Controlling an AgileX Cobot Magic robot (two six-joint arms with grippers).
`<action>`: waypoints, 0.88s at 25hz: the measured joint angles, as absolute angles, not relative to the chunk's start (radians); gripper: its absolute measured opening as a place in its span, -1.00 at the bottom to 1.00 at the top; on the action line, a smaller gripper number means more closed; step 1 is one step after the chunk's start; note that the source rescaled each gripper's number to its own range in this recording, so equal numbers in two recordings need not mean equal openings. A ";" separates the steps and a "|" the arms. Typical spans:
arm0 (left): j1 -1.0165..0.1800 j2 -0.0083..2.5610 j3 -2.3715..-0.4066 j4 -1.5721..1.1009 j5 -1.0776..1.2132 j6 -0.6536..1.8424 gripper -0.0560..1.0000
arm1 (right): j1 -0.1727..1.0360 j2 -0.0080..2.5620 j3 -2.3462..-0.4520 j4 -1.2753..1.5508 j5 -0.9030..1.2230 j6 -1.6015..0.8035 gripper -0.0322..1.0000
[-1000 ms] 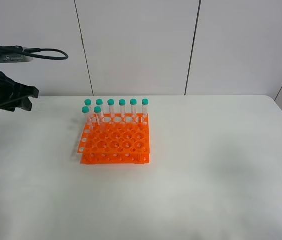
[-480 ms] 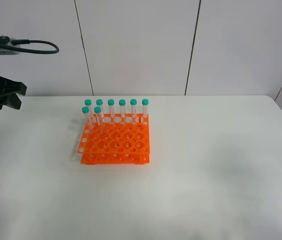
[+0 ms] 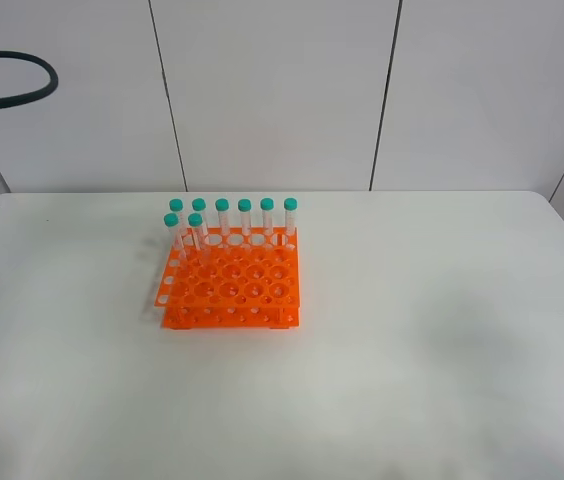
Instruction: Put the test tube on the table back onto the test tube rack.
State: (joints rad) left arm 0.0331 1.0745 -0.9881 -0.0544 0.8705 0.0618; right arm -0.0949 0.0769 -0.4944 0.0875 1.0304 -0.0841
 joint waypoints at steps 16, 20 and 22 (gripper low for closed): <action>0.033 0.609 -0.860 -0.132 1.080 0.062 -0.12 | -0.095 0.077 -0.494 0.088 1.030 -0.084 0.72; 0.033 0.512 -0.826 -0.139 1.137 0.062 -0.12 | -0.095 0.077 -0.494 0.088 1.030 -0.084 0.72; 0.033 0.465 -0.811 -0.140 1.158 0.060 -0.12 | -0.095 0.077 -0.494 0.088 1.030 -0.084 0.72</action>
State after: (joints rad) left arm 0.0331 0.4652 -0.8109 -0.1402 1.1581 0.0602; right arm -0.0949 0.0769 -0.4944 0.0875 1.0300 -0.0841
